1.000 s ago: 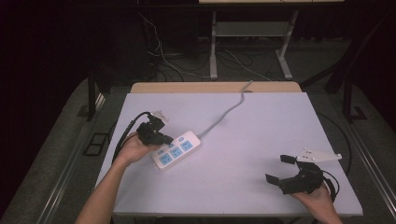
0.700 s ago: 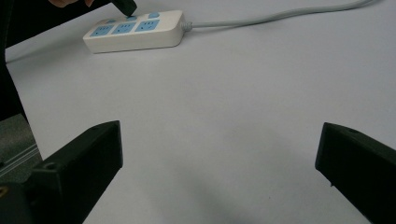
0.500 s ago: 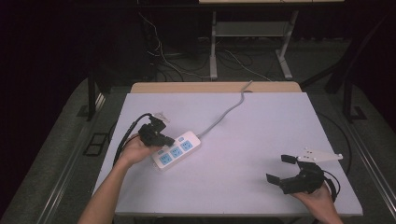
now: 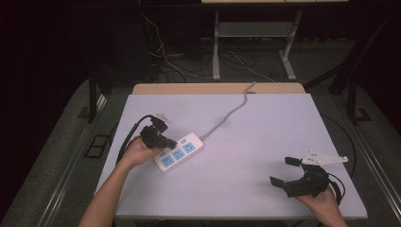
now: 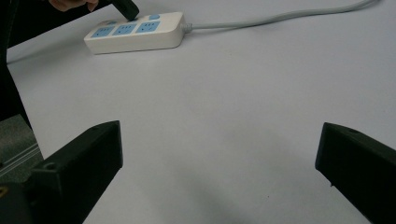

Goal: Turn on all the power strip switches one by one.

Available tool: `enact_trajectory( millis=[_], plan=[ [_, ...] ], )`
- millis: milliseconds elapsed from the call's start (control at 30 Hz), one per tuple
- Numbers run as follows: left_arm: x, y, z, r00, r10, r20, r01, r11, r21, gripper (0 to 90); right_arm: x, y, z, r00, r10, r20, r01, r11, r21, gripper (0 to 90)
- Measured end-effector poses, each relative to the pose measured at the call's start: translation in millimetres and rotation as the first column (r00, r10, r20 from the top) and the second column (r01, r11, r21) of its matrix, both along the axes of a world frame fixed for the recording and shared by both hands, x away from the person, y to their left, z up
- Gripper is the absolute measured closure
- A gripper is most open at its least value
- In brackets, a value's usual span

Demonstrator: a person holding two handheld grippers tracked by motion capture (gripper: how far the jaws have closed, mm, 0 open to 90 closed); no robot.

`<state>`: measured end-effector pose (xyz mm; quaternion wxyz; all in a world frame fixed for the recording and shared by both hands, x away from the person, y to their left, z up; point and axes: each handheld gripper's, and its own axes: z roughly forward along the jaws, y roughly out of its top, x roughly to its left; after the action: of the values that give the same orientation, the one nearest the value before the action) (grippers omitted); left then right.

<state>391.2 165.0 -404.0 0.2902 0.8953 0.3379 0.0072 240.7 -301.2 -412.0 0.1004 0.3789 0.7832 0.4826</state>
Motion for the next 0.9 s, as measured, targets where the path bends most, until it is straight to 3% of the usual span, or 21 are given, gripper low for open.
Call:
enact_trajectory(
  millis=[67, 433, 633, 800, 900],
  plan=[
    [-0.1, -1.1, -0.4, 1.0000, -0.004, 0.003, 0.004, 0.9999, 0.015, 90.0, -0.2, 0.0, 0.2, 1.0000, 0.000, 0.001, 0.000, 1.0000, 0.001, 0.7],
    [-0.7, -0.9, -0.3, 1.0000, -0.003, 0.009, 0.003, 0.9999, 0.011, 89.9, 0.0, -0.7, 0.1, 1.0000, -0.004, -0.002, 0.004, 1.0000, 0.002, 0.7],
    [-0.9, 4.4, -3.3, 0.9997, 0.024, -0.006, -0.024, 0.9989, -0.041, 89.8, 0.8, -0.7, -0.3, 1.0000, -0.004, -0.002, 0.004, 1.0000, 0.002, 0.7],
    [-2.7, 1.8, -1.3, 0.9998, 0.014, 0.013, -0.014, 0.9999, -0.009, 89.7, 0.9, -0.1, -0.5, 1.0000, -0.005, -0.004, 0.005, 1.0000, 0.001, 0.7],
    [-3.1, 2.0, -0.5, 0.9997, 0.016, 0.018, -0.016, 0.9998, -0.012, 89.6, 0.7, 0.1, -0.5, 1.0000, -0.003, -0.004, 0.003, 1.0000, 0.001, 0.7]
  ],
)
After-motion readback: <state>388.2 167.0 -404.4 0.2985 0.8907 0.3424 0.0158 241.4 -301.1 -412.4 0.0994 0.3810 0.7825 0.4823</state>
